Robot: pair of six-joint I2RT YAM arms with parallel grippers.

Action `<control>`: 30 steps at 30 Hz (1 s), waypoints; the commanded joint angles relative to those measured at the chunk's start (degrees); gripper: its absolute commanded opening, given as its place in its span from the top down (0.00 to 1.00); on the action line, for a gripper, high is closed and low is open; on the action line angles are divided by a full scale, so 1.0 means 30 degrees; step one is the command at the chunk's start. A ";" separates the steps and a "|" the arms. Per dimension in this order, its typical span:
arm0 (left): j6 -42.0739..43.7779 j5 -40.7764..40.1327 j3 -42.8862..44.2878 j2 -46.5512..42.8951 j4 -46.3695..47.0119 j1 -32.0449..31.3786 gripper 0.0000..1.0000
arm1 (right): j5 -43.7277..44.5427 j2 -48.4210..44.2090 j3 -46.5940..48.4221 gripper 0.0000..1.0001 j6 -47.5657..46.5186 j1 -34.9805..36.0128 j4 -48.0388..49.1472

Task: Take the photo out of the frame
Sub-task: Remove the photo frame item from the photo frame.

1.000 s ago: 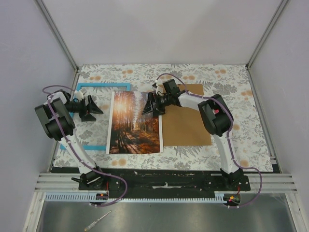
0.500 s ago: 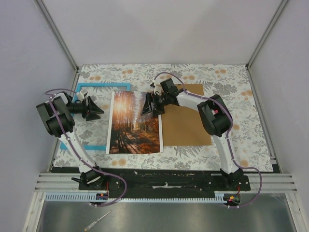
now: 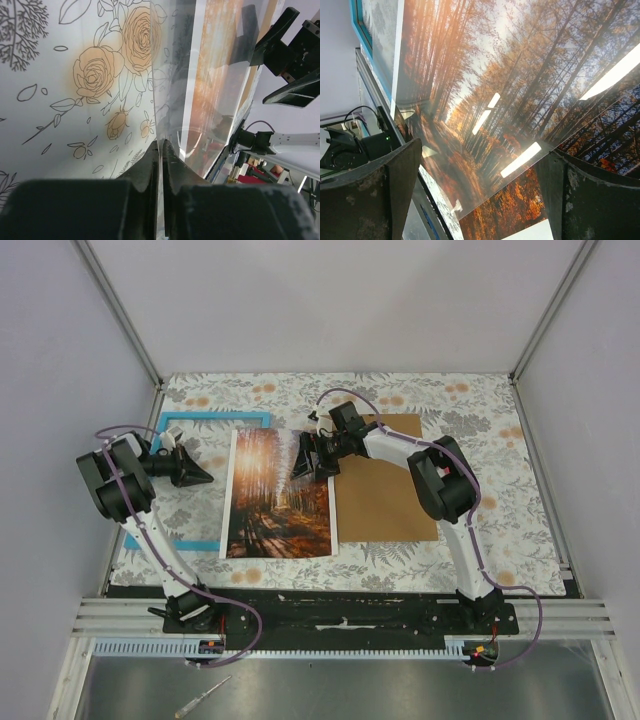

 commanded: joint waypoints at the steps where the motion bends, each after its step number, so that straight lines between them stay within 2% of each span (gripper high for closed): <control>1: 0.0971 0.0033 0.0523 -0.1078 -0.0674 -0.0012 0.94 | 0.0382 0.0009 0.0701 0.02 -0.0910 0.0113 -0.0530; 14: 0.2025 -0.2602 0.3687 -0.2457 -0.3898 0.2359 0.96 | 0.1202 -0.1456 0.0262 0.02 -0.2843 0.0113 -0.1350; 23: 0.2964 -0.4215 0.5209 -0.1609 -0.4894 0.4351 0.96 | 0.1583 -0.2305 -0.0236 0.02 -0.3459 0.0113 -0.1585; 30: 0.3139 -0.5387 0.6821 -0.0905 -0.5334 0.4997 0.95 | 0.1642 -0.2687 -0.0676 0.02 -0.3606 0.0113 -0.1614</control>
